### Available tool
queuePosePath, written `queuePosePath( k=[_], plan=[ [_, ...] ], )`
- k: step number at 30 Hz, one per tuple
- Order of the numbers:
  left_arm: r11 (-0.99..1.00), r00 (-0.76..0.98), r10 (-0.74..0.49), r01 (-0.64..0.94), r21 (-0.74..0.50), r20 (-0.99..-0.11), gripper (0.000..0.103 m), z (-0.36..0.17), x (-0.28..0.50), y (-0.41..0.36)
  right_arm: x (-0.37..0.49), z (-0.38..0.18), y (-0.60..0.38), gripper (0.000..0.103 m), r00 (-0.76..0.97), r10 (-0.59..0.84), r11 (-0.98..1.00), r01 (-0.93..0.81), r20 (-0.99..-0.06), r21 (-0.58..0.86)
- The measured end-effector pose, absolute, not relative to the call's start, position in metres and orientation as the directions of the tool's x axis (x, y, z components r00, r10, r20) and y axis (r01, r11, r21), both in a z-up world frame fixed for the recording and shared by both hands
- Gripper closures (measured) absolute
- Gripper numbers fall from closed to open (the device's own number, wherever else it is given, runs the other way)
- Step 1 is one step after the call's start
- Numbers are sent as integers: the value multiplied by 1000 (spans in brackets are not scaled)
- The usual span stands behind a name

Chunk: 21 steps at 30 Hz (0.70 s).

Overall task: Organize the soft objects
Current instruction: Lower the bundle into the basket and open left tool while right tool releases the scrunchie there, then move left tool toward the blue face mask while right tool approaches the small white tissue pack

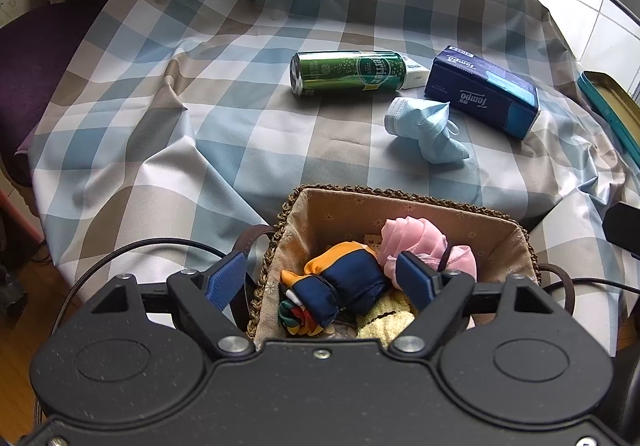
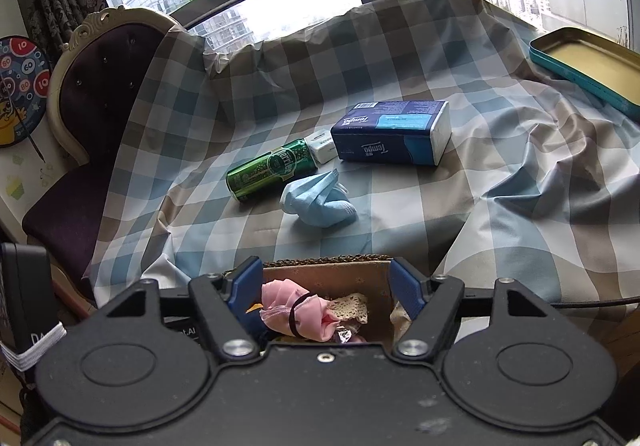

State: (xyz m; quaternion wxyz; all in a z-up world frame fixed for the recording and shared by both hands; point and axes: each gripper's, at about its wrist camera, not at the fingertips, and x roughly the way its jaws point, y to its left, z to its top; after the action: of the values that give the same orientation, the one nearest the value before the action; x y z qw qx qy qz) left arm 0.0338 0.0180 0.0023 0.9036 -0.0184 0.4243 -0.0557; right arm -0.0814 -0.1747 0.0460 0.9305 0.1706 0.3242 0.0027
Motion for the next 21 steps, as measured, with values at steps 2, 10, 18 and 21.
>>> queuePosePath(
  k=[2, 10, 18, 21],
  plan=[
    [994, 635, -113, 82, -79, -764, 25, 2, 34, 19, -82, 46, -174, 24, 792, 115, 943, 102, -599, 316],
    [994, 634, -108, 77, -77, -766, 21, 1, 34, 22, -82, 46, -174, 4, 792, 107, 945, 106, -601, 308],
    [994, 632, -109, 81, -74, -767, 20, -1, 35, 20, -77, 41, -172, 0, 785, 115, 949, 94, -609, 301],
    [994, 633, -107, 82, -71, -766, 20, -1, 35, 20, -73, 39, -170, 0, 783, 111, 954, 88, -612, 286]
  ],
)
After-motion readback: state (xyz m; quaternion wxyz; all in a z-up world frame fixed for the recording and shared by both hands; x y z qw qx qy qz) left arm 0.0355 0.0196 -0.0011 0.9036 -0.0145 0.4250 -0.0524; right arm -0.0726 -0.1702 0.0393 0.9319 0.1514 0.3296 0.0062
